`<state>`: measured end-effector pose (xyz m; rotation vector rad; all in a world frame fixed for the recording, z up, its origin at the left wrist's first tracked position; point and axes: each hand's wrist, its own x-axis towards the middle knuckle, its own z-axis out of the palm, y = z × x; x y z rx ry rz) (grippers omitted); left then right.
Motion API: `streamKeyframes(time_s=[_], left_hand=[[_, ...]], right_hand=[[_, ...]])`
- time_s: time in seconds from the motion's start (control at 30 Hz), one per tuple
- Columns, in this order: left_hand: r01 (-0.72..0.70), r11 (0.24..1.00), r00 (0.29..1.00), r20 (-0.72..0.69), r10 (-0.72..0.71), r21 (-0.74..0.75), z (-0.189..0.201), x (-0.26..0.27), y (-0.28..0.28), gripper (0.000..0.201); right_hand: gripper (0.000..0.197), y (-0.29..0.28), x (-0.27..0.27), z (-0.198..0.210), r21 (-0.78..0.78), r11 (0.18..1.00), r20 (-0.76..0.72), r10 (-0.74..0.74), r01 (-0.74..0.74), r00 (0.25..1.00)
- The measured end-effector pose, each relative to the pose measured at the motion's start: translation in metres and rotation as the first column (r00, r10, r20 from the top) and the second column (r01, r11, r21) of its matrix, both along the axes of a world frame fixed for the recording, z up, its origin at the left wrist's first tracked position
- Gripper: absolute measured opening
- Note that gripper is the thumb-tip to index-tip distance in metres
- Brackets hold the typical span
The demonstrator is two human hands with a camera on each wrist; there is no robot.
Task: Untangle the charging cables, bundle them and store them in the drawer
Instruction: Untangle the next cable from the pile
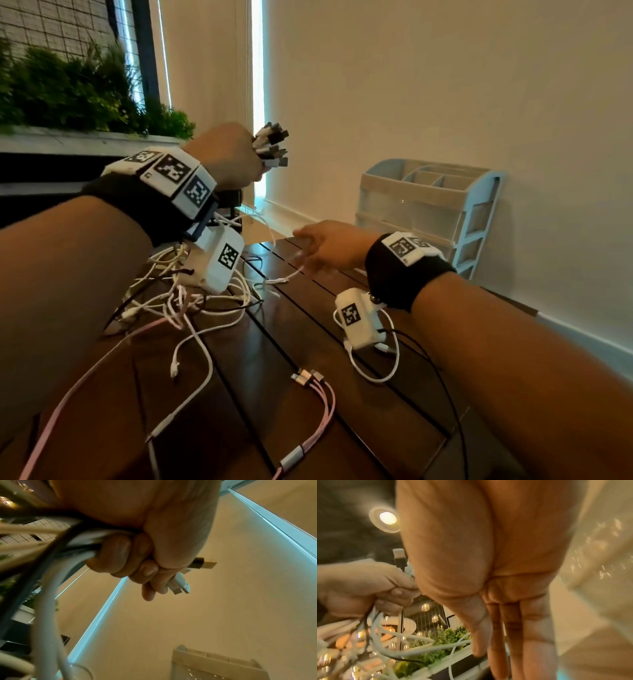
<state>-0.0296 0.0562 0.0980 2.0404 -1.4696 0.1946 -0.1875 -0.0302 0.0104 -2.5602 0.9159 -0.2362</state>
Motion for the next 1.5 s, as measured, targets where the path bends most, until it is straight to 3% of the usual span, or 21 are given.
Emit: streamKeyframes(time_s=[0.13, 0.2, 0.3, 0.43, 0.57, 0.63, 0.8, 0.87, 1.0, 1.07, 1.13, 1.3, 1.33, 1.4, 1.5], left_hand=[[0.018, 0.999, 0.998, 0.051, -0.021, 0.044, -0.01, -0.007, -0.001, 0.023], [0.046, 0.997, 0.998, 0.031, -0.048, 0.068, -0.02, -0.011, -0.004, 0.022], [0.118, 0.986, 0.993, -0.038, -0.115, 0.114, -0.036, -0.018, -0.012, 0.023], [0.184, 0.979, 0.973, -0.16, -0.168, 0.093, -0.05, -0.026, -0.016, 0.029], [0.223, 0.972, 0.95, -0.242, -0.199, 0.075, -0.057, -0.033, -0.018, 0.031], [0.235, 0.969, 0.941, -0.269, -0.206, 0.081, -0.059, -0.036, -0.02, 0.035], [0.314, 0.946, 0.876, -0.41, -0.254, 0.085, -0.066, -0.043, -0.03, 0.037], [0.32, 0.944, 0.878, -0.4, -0.263, 0.082, -0.068, -0.047, -0.032, 0.033], [0.308, 0.951, 0.859, -0.438, -0.265, 0.03, -0.073, -0.05, -0.034, 0.033], [0.318, 0.946, 0.876, -0.402, -0.266, 0.068, -0.075, -0.053, -0.034, 0.025], [0.341, 0.933, 0.891, -0.357, -0.281, 0.116, -0.077, -0.059, -0.034, 0.022], [0.373, 0.925, 0.836, -0.458, -0.301, 0.073, -0.089, -0.069, -0.043, 0.026], [0.37, 0.927, 0.832, -0.466, -0.303, 0.059, -0.09, -0.068, -0.045, 0.026], [0.384, 0.923, 0.808, -0.492, -0.324, 0.022, -0.089, -0.068, -0.047, 0.027], [0.432, 0.902, 0.78, -0.505, -0.369, 0.007, -0.088, -0.066, -0.049, 0.036]], right_hand=[[0.011, -0.012, -0.04, 0.005, -0.091, 0.981, -0.145, -0.183, 0.171, 0.972], [0.002, -0.015, -0.06, -0.004, -0.058, 0.978, -0.308, -0.207, 0.199, 0.929], [0.011, -0.011, -0.075, -0.026, 0.045, 0.974, -0.506, -0.171, 0.223, 0.846], [0.026, -0.011, -0.073, -0.049, -0.058, 0.985, -0.671, -0.157, 0.16, 0.725], [0.019, -0.017, -0.068, -0.047, -0.072, 0.994, -0.671, -0.114, 0.088, 0.733], [0.013, -0.017, -0.068, -0.032, -0.093, 0.993, -0.6, -0.117, 0.076, 0.791], [0.015, -0.006, -0.071, 0.009, -0.243, 0.969, -0.25, -0.109, 0.046, 0.962], [0.019, -0.002, -0.07, 0.014, -0.276, 0.959, -0.155, -0.107, 0.061, 0.982], [0.013, 0.0, -0.072, 0.003, -0.226, 0.967, -0.106, -0.144, 0.117, 0.984], [0.018, -0.001, -0.074, -0.001, -0.231, 0.966, -0.088, -0.138, 0.114, 0.987], [0.008, -0.006, -0.074, -0.004, -0.244, 0.959, -0.02, -0.157, 0.147, 0.987], [0.009, -0.005, -0.067, -0.008, -0.141, 0.974, 0.294, -0.131, 0.179, 0.947], [0.003, -0.004, -0.066, -0.008, -0.079, 0.979, 0.372, -0.144, 0.186, 0.917], [0.013, -0.002, -0.065, -0.009, 0.108, 0.979, 0.54, -0.202, 0.171, 0.817], [0.012, 0.001, -0.064, -0.007, 0.277, 0.955, 0.648, -0.269, 0.108, 0.713]])
